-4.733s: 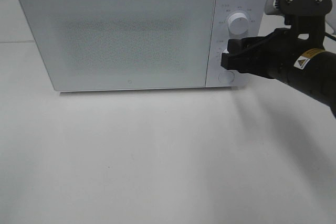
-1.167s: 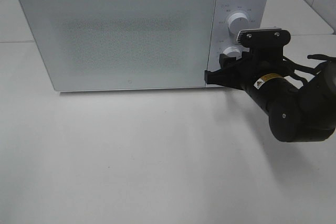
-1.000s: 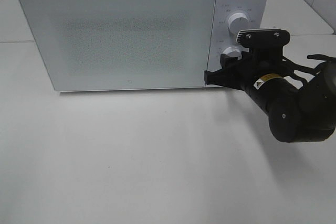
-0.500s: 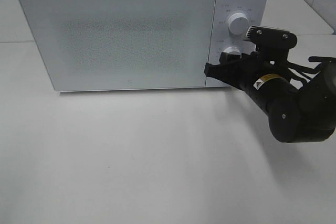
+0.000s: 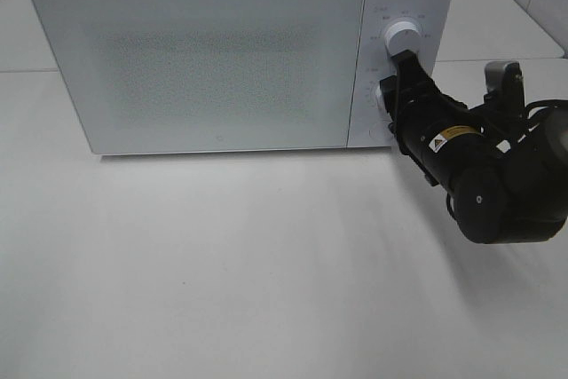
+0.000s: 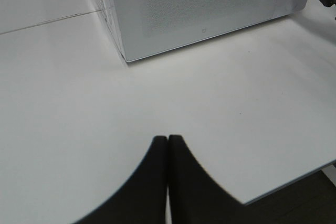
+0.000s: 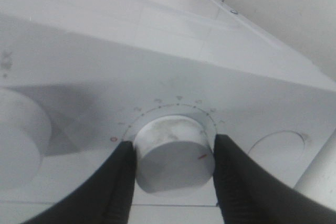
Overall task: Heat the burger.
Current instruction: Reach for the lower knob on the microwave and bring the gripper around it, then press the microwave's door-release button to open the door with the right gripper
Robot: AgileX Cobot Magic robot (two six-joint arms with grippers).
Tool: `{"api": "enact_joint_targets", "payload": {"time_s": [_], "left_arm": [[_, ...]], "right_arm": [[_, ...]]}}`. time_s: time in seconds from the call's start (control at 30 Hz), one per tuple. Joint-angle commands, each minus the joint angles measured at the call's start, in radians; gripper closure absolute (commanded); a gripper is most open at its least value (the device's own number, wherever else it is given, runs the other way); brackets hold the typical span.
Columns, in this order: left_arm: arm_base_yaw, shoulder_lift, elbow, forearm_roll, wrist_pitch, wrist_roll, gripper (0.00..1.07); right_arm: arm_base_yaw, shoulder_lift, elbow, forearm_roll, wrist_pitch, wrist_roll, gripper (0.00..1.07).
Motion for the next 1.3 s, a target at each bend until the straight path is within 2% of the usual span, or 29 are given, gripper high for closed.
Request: {"api": "enact_joint_targets", "payload": {"time_s": [0.03, 0.27, 0.33, 0.37, 0.4, 0.43, 0.47, 0.5, 0.53, 0.63, 0.67, 0.7, 1.07, 1.17, 1.23, 1.3], "left_arm": [[0.004, -0.018, 0.002, -0.006, -0.009, -0.004, 1.07], [0.004, -0.018, 0.002, -0.006, -0.009, -0.004, 1.07], [0.004, -0.018, 0.002, -0.006, -0.009, -0.004, 1.07], [0.004, -0.018, 0.002, -0.006, -0.009, -0.004, 1.07], [0.004, -0.018, 0.002, -0.006, -0.009, -0.004, 1.07], [0.004, -0.018, 0.002, -0.006, -0.009, -0.004, 1.07], [0.004, -0.018, 0.002, -0.006, -0.009, -0.004, 1.07], [0.004, -0.018, 0.002, -0.006, -0.009, -0.004, 1.07], [0.004, -0.018, 0.002, -0.006, -0.009, -0.004, 1.07], [0.004, -0.018, 0.002, -0.006, -0.009, -0.004, 1.07], [0.004, -0.018, 0.002, -0.006, -0.009, -0.004, 1.07], [0.004, -0.018, 0.002, -0.006, -0.009, -0.004, 1.07], [0.004, -0.018, 0.002, -0.006, -0.009, -0.004, 1.07], [0.004, -0.018, 0.002, -0.006, -0.009, -0.004, 1.07], [0.004, -0.018, 0.002, -0.006, -0.009, -0.004, 1.07], [0.004, -0.018, 0.002, -0.006, -0.009, -0.004, 1.07]], "right_arm": [[0.002, -0.012, -0.007, 0.002, -0.180, 0.282, 1.07], [0.001, -0.012, -0.007, 0.002, -0.218, 0.302, 1.07], [0.001, -0.012, -0.007, 0.002, -0.211, 0.302, 1.00], [0.001, -0.012, -0.007, 0.002, -0.211, 0.302, 1.00], [0.001, -0.012, -0.007, 0.003, -0.211, 0.302, 0.92], [0.001, -0.012, -0.007, 0.004, -0.211, 0.302, 0.79], [0.001, -0.012, -0.007, 0.004, -0.211, 0.302, 0.79], [0.001, -0.012, -0.007, 0.008, -0.211, 0.302, 0.71], [0.001, -0.012, -0.007, 0.016, -0.211, 0.302, 0.57], [0.001, -0.012, -0.007, 0.022, -0.211, 0.302, 0.52], [0.001, -0.012, -0.007, 0.034, -0.206, 0.284, 0.42], [0.001, -0.012, -0.003, 0.035, -0.206, 0.240, 0.37], [0.001, -0.015, 0.086, -0.027, -0.215, 0.011, 0.41], [0.001, -0.015, 0.118, -0.100, -0.219, -0.123, 0.43], [0.001, -0.015, 0.122, -0.218, -0.219, -0.311, 0.43], [0.001, -0.015, 0.121, -0.268, -0.217, -0.387, 0.43]]}}
